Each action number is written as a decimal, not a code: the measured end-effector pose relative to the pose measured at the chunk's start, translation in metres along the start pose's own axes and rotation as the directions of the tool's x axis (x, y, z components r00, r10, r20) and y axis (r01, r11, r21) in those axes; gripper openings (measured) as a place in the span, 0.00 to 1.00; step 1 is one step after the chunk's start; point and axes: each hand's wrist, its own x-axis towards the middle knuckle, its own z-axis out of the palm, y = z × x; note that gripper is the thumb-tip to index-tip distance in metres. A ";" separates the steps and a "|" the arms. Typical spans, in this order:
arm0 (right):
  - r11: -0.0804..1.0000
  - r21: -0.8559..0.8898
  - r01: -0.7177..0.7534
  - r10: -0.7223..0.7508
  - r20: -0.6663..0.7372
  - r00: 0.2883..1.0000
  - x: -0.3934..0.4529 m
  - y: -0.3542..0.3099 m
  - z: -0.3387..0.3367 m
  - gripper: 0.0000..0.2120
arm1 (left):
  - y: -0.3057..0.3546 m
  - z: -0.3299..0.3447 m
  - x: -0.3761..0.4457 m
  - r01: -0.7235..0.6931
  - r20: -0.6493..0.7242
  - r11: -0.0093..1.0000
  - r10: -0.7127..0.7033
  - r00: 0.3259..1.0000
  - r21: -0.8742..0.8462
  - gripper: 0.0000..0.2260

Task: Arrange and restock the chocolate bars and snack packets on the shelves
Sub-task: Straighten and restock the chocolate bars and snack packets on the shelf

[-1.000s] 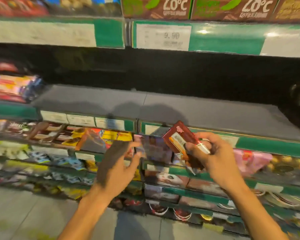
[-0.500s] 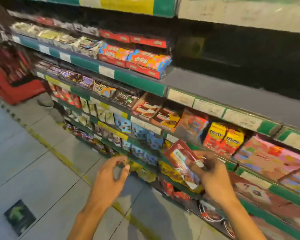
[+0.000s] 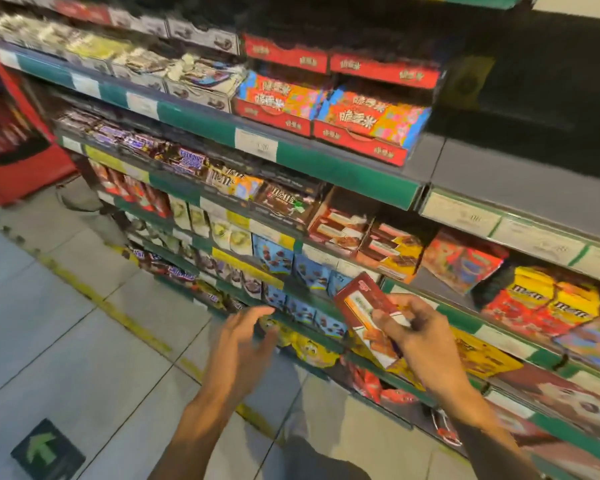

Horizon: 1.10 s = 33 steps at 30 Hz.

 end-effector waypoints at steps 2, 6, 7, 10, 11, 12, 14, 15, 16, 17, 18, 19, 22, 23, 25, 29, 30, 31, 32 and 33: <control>0.998 0.049 -0.025 0.026 -0.021 0.999 0.022 0.003 0.007 0.14 | -0.006 0.006 0.034 -0.098 0.050 0.992 0.094 0.994 0.079 0.14; 0.999 0.044 -0.027 0.030 -0.071 0.997 0.068 0.001 0.021 0.12 | -0.002 0.016 0.108 -0.135 0.066 0.980 0.126 0.990 0.150 0.17; 0.999 0.039 -0.026 0.029 -0.079 0.996 0.077 0.001 0.024 0.11 | 0.000 0.018 0.124 -0.148 0.078 0.971 0.135 0.988 0.187 0.16; 0.999 0.040 -0.027 0.031 -0.111 0.993 0.098 -0.005 0.032 0.08 | 0.008 0.023 0.171 -0.199 0.161 0.946 0.161 0.974 0.257 0.17; 0.998 0.047 -0.036 0.042 -0.134 0.990 0.102 -0.006 0.034 0.07 | 0.010 0.026 0.184 -0.208 0.183 0.937 0.160 0.970 0.279 0.18; 0.997 0.066 -0.041 0.051 -0.160 0.986 0.104 -0.007 0.036 0.06 | 0.013 0.029 0.195 -0.220 0.205 0.928 0.162 0.965 0.299 0.20; 0.995 0.093 -0.043 0.062 -0.214 0.975 0.107 -0.007 0.039 0.06 | 0.015 0.039 0.216 -0.280 0.252 0.902 0.202 0.947 0.330 0.22; 0.995 0.090 -0.047 0.068 -0.241 0.968 0.108 -0.008 0.041 0.07 | 0.016 0.045 0.228 -0.322 0.269 0.882 0.236 0.934 0.344 0.23; 0.994 0.091 -0.062 0.084 -0.268 0.960 0.110 -0.007 0.044 0.08 | 0.015 0.052 0.240 -0.365 0.285 0.861 0.272 0.919 0.356 0.24; 0.992 0.100 -0.080 0.107 -0.294 0.950 0.112 -0.003 0.047 0.09 | 0.014 0.058 0.251 -0.407 0.305 0.837 0.305 0.902 0.366 0.24; 0.990 0.115 -0.082 0.115 -0.316 0.942 0.112 -0.001 0.051 0.10 | 0.013 0.063 0.260 -0.446 0.331 0.813 0.332 0.883 0.376 0.24; 0.990 0.120 -0.072 0.110 -0.340 0.934 0.112 0.000 0.055 0.10 | 0.012 0.067 0.267 -0.484 0.361 0.786 0.355 0.863 0.384 0.24; 0.990 0.121 -0.066 0.110 -0.401 0.909 0.106 0.004 0.068 0.13 | 0.005 0.071 0.276 -0.571 0.416 0.730 0.418 0.808 0.375 0.20; 0.993 0.105 -0.061 0.100 -0.417 0.903 0.104 0.003 0.073 0.12 | 0.002 0.070 0.278 -0.588 0.418 0.726 0.439 0.795 0.356 0.20; 0.994 0.088 -0.064 0.097 -0.448 0.889 0.105 0.001 0.082 0.10 | -0.005 0.069 0.284 -0.626 0.415 0.716 0.491 0.766 0.308 0.18; 0.995 0.054 -0.078 0.094 -0.461 0.882 0.114 -0.004 0.095 0.15 | -0.014 0.069 0.293 -0.678 0.364 0.695 0.584 0.726 0.237 0.11; 0.995 0.044 -0.084 0.095 -0.461 0.882 0.119 -0.007 0.096 0.12 | -0.016 0.069 0.293 -0.689 0.344 0.691 0.606 0.718 0.220 0.09; 0.996 0.029 -0.090 0.093 -0.455 0.885 0.125 -0.011 0.096 0.10 | -0.019 0.069 0.293 -0.699 0.329 0.686 0.625 0.708 0.200 0.07; 0.995 0.008 -0.097 0.091 -0.453 0.887 0.133 -0.016 0.095 0.09 | -0.021 0.068 0.293 -0.708 0.316 0.683 0.641 0.699 0.180 0.05; 0.996 -0.024 -0.085 0.065 -0.450 0.891 0.141 -0.020 0.092 0.10 | -0.023 0.069 0.293 -0.713 0.304 0.682 0.653 0.694 0.161 0.04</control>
